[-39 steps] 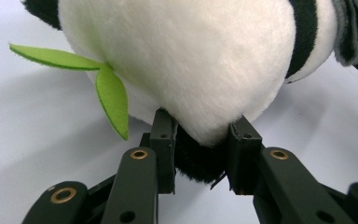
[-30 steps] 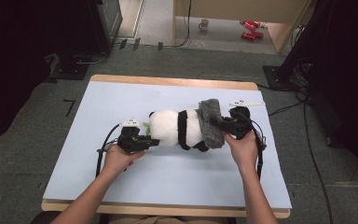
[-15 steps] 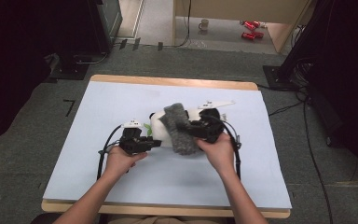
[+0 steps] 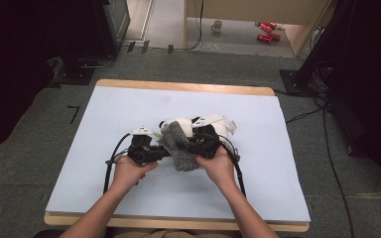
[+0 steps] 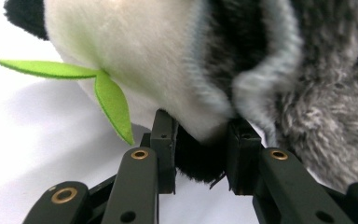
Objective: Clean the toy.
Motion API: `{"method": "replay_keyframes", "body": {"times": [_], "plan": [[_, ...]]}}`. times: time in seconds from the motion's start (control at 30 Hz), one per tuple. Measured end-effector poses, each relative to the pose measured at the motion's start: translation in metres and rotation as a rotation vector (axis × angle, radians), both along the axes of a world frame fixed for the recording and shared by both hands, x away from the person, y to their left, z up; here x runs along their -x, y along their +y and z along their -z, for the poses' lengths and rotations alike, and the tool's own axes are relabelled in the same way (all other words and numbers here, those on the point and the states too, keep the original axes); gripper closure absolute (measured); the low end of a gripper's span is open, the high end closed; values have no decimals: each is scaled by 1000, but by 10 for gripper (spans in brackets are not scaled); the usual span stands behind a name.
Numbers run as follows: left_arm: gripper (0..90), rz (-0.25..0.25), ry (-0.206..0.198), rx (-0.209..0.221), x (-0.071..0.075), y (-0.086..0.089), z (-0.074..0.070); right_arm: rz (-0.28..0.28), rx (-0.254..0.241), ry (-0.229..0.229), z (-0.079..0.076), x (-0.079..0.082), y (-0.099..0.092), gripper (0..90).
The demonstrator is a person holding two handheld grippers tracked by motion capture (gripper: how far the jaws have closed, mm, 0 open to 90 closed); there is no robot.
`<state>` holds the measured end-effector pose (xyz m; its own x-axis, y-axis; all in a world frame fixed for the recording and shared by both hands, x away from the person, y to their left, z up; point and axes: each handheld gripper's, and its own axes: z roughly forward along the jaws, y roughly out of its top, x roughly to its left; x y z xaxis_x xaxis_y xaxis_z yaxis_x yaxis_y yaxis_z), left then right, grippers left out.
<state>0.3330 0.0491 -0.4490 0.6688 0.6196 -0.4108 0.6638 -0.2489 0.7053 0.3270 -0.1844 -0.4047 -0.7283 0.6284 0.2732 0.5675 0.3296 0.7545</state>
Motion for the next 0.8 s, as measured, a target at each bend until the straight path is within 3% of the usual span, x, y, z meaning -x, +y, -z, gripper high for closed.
{"method": "replay_keyframes", "body": {"times": [0.07,0.17,0.27,0.43,0.63,0.8], "plan": [[697,-16,7,5,-4,6,-1,20,13,-4,-2,-1,-6,766],[699,-32,20,27,-12,20,-2,89,76,-32,-3,-3,-22,768],[700,-24,10,17,-16,23,-4,119,9,0,-2,-7,-41,770],[700,-19,27,16,-22,25,-1,191,4,-15,-8,-6,-65,771],[700,-8,27,5,-25,21,1,249,-16,7,-5,-4,-85,769],[700,-5,39,10,-26,20,3,313,14,-24,-9,-3,-99,768]]}}
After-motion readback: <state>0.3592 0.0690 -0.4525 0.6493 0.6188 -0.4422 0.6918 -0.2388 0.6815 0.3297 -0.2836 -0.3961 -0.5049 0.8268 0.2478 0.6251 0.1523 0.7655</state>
